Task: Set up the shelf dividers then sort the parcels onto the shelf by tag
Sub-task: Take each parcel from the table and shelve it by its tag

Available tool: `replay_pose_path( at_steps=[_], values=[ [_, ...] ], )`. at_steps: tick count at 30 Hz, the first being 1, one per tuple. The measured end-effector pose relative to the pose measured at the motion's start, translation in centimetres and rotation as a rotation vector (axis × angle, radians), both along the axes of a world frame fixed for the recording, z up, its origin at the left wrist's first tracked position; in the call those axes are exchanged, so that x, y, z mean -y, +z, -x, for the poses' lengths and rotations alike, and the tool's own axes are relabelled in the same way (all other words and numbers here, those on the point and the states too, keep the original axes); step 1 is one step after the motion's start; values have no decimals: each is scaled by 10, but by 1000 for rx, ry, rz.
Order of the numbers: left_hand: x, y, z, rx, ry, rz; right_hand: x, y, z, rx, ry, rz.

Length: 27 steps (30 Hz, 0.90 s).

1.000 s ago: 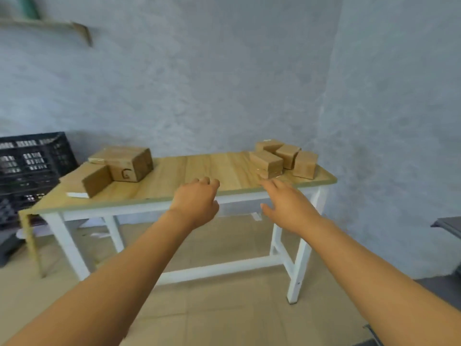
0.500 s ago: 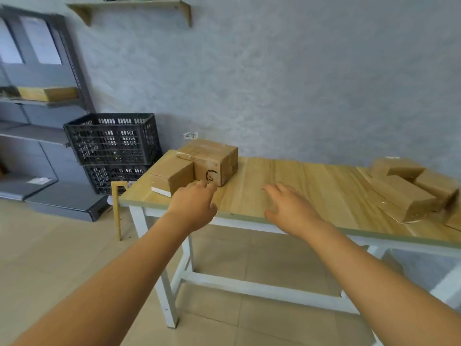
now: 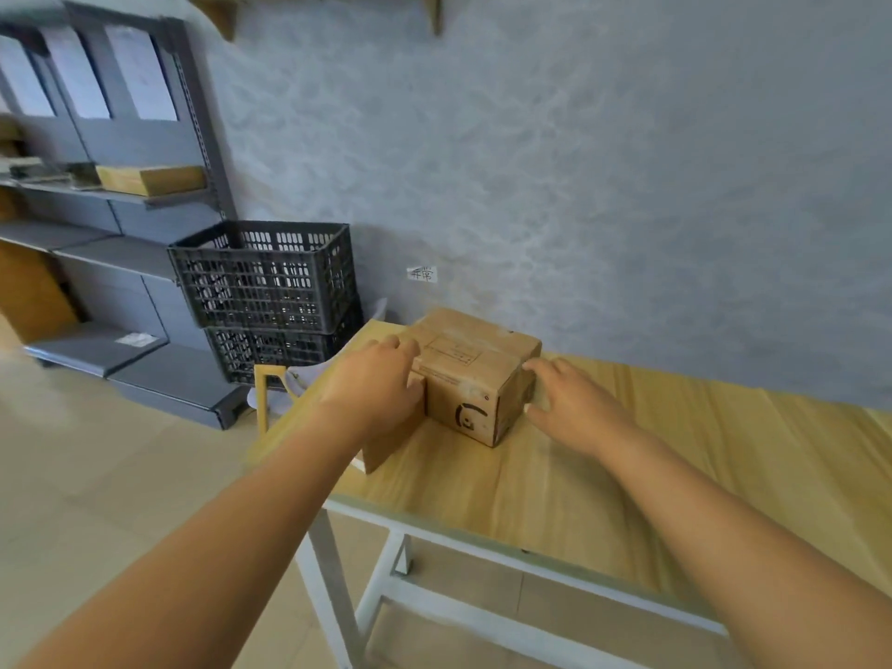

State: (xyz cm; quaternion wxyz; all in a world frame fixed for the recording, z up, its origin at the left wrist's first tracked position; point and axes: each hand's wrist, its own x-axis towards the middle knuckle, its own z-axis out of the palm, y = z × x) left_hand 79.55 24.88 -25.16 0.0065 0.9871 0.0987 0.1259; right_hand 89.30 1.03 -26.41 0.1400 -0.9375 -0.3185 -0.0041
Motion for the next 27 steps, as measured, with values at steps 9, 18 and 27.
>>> replay_pose_path(
  at_steps=[9, 18, 27],
  values=[
    [-58, -5, -96, 1, -56, 51, -50, -19, -65, -340, -339, -302],
    [-78, -22, -153, -315, -15, 640, -74, -40, -80, -684, -477, -386],
    [-85, -22, -170, -445, 24, 638, -66, -42, -80, -828, -457, -483]
  ],
)
